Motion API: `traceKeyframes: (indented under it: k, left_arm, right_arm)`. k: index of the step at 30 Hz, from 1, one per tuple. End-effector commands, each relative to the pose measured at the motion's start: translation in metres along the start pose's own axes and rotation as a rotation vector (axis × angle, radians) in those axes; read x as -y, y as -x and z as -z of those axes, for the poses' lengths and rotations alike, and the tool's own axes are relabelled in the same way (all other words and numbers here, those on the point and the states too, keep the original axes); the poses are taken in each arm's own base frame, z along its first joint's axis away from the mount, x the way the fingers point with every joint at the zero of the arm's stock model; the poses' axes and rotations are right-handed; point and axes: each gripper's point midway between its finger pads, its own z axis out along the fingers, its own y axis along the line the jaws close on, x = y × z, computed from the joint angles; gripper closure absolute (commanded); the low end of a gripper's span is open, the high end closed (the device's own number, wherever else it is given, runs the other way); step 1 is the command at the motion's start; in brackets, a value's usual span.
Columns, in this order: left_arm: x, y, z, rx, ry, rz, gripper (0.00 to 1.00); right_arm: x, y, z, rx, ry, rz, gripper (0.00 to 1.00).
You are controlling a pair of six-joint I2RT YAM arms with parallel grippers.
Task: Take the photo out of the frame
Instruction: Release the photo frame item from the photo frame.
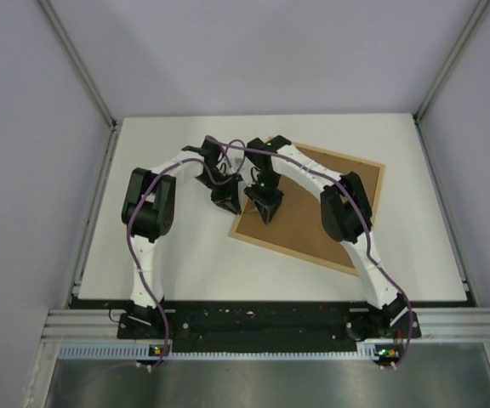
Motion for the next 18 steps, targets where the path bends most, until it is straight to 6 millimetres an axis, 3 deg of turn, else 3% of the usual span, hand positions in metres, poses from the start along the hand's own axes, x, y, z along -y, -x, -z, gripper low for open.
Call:
traceKeyframes:
  k: [1,8,12,16,18]
  left_arm:
    - [0.027,-0.03,-0.037,-0.114,-0.046,-0.079,1.0]
    - [0.03,-0.032,-0.04,-0.123,-0.051,-0.085,1.0]
    - [0.031,-0.034,-0.042,-0.142,-0.129,-0.023,1.0]
    - [0.019,-0.028,-0.037,-0.114,-0.14,0.025,1.0]
    - [0.013,-0.02,-0.028,-0.083,-0.135,0.037,1.0]
  right_arm:
    - [-0.006,0.114,0.002,0.358,-0.137,0.216,1.0]
    - [-0.028,0.133,0.009,0.403,-0.16,0.263,1.0]
    - [-0.037,0.134,0.01,0.41,-0.145,0.256,1.0]
    - [-0.028,0.113,0.006,0.36,-0.17,0.23,1.0]
    - [-0.021,0.101,0.017,0.361,-0.165,0.196,1.0]
